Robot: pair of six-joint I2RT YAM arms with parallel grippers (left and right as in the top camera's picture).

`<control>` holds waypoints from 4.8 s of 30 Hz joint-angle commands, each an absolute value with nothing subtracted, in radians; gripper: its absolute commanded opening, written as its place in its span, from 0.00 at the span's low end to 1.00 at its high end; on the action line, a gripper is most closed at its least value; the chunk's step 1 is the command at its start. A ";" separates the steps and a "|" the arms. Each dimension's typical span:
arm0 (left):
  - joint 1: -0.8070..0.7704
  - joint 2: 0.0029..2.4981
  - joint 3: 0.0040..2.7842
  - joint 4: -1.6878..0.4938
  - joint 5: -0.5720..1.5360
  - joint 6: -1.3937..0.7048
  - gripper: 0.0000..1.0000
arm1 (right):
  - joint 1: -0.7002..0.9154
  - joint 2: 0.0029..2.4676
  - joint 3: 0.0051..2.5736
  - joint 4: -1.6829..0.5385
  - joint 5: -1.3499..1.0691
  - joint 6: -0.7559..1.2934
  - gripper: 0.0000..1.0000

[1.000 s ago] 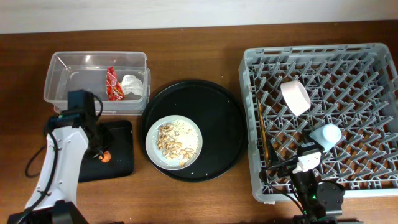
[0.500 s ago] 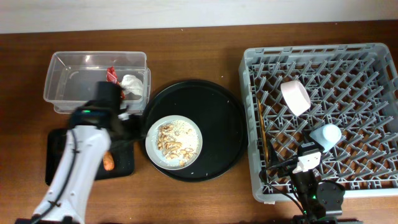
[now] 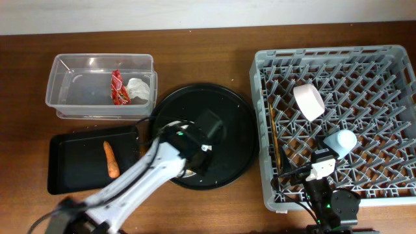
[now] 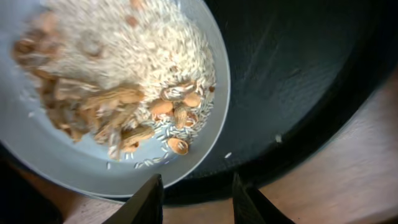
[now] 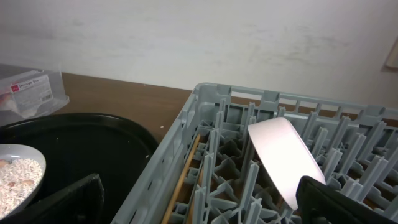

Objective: Sort waste into correct bins and load items into the dishwasher rack
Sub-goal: 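Grasp the rim of the white plate with the left gripper, then carry the plate over the black tray and tip the food scraps out, then carry the empty white plate to the dish rack with the left gripper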

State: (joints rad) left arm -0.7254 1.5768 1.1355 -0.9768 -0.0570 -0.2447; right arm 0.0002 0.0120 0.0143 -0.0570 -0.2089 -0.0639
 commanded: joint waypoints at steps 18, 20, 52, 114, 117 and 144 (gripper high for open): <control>-0.733 1.840 1.095 -0.907 -0.015 -0.105 0.32 | -0.007 0.006 0.006 -0.056 -0.217 -0.067 0.98; -0.733 1.840 1.093 -0.901 -0.016 -0.105 0.21 | -0.007 0.006 0.006 -0.056 -0.217 -0.067 0.98; -0.596 1.803 1.543 -1.361 -0.244 -0.432 0.00 | -0.007 0.006 0.006 -0.056 -0.217 -0.067 0.98; 0.947 1.351 1.069 -1.515 1.243 0.784 0.00 | -0.007 0.006 0.006 -0.056 -0.217 -0.067 0.98; 0.947 1.351 1.069 -1.490 1.289 0.783 0.00 | -0.007 0.006 0.006 -0.056 -0.217 -0.067 0.98; 0.046 1.348 1.069 -0.307 1.225 -0.116 0.00 | -0.007 0.006 0.006 -0.056 -0.217 -0.067 0.98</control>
State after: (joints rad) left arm 0.2279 1.3617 1.0554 -0.5667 1.4086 0.3725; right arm -0.0006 0.0128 0.0143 -0.0566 -0.2089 -0.0635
